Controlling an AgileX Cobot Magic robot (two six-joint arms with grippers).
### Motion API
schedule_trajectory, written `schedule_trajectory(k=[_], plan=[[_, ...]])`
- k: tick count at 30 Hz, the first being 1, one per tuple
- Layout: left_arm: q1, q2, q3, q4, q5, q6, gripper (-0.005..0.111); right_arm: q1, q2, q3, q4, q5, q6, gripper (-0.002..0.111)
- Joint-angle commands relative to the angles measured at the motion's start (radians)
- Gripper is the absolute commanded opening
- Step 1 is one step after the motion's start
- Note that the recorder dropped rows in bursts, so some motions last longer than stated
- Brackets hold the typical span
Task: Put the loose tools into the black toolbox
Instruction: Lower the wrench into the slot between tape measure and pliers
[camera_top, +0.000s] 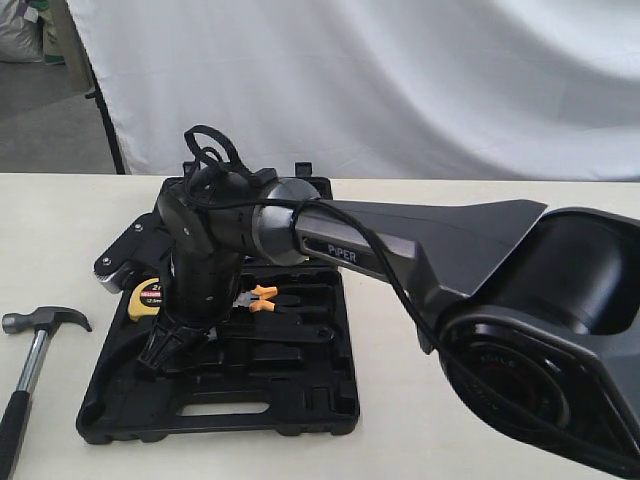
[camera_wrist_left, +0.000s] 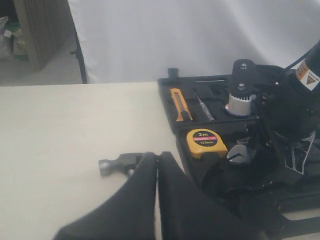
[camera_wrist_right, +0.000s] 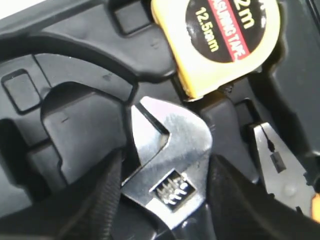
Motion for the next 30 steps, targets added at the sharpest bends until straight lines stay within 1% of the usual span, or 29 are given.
schedule_trajectory(k=[1, 6, 19, 20, 21, 23, 25, 26, 30], plan=[[0.004, -0.003, 0.003, -0.012, 0.0, -0.008, 0.001, -0.003, 0.009, 0.0, -0.022, 0.012, 0.005, 0.0], [0.004, -0.003, 0.003, -0.009, 0.0, -0.008, 0.001, -0.003, 0.009, 0.0, -0.029, 0.032, 0.046, 0.0], [0.004, -0.003, 0.003, -0.009, 0.0, -0.008, 0.001, 0.0, 0.011, 0.0, -0.025, 0.053, 0.078, 0.0], [0.004, -0.003, 0.003, -0.009, 0.0, -0.008, 0.001, 0.0, 0.011, 0.0, -0.025, 0.053, 0.094, 0.005], [0.004, -0.003, 0.003, -0.009, 0.0, -0.008, 0.001, 0.0, 0.011, 0.0, -0.025, 0.053, 0.101, 0.017], [0.004, -0.003, 0.003, -0.009, 0.0, -0.008, 0.001, 0.0, 0.011, 0.0, -0.025, 0.055, 0.101, 0.037], [0.004, -0.003, 0.003, -0.009, 0.0, -0.008, 0.001, 0.0, 0.008, 0.0, -0.025, 0.064, 0.101, 0.053], [0.004, -0.003, 0.003, -0.009, 0.0, -0.008, 0.001, 0.0, 0.004, 0.0, -0.025, 0.067, 0.101, 0.059], [0.004, -0.003, 0.003, -0.009, 0.0, -0.008, 0.001, 0.0, -0.021, 0.0, -0.011, 0.072, 0.101, 0.073]])
